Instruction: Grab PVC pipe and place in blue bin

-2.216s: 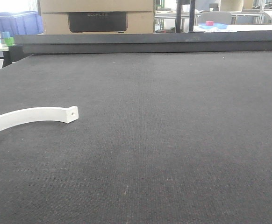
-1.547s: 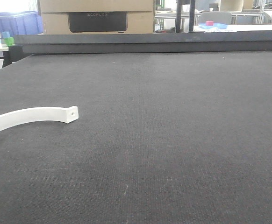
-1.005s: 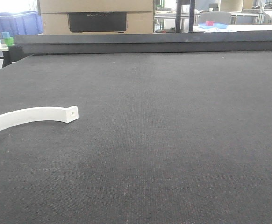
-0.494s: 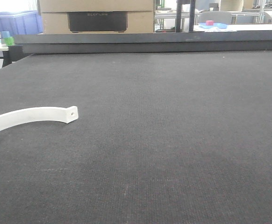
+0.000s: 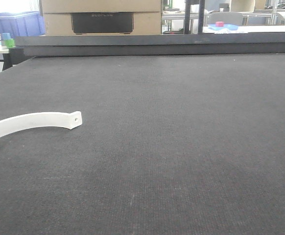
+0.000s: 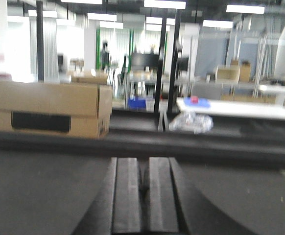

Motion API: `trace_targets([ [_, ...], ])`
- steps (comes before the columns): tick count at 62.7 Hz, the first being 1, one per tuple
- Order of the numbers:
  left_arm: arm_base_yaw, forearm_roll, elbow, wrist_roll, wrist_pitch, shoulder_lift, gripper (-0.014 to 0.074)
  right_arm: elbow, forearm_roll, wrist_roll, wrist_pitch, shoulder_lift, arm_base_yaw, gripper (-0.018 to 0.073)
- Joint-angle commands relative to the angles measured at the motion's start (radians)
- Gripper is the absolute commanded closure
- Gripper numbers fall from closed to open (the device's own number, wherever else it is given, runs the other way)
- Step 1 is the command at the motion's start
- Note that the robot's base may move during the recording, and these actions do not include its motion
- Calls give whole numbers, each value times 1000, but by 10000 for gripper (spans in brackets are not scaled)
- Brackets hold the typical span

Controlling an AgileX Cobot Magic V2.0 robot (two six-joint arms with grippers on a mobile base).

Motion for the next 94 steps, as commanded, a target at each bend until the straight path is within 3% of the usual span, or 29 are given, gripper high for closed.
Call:
trace_targets([
  [1, 0, -15, -124, 0, 165, 97, 707, -77, 4, -1, 156, 85, 0, 721],
  [9, 0, -15, -213, 0, 275, 244, 707, -110, 5, -1, 224, 207, 0, 721],
  [32, 0, -94, -222, 0, 280, 603, 707, -76, 5, -1, 215, 470, 0, 721],
  [40, 0, -100, -222, 0, 280, 678, 707, -40, 11, -1, 206, 535, 0, 721],
  [54, 0, -125, -220, 0, 296, 737, 707, 22, 119, 1, 159, 608, 0, 721],
  [65, 0, -127, -220, 0, 329, 744, 707, 18, 144, 1, 256, 691, 0, 715],
  [85, 0, -205, -220, 0, 357, 744, 707, -117, 136, 149, 508, 965, 48, 711],
  [94, 0, -210, -216, 0, 357, 744, 707, -177, 11, 320, 543, 1058, 134, 711],
])
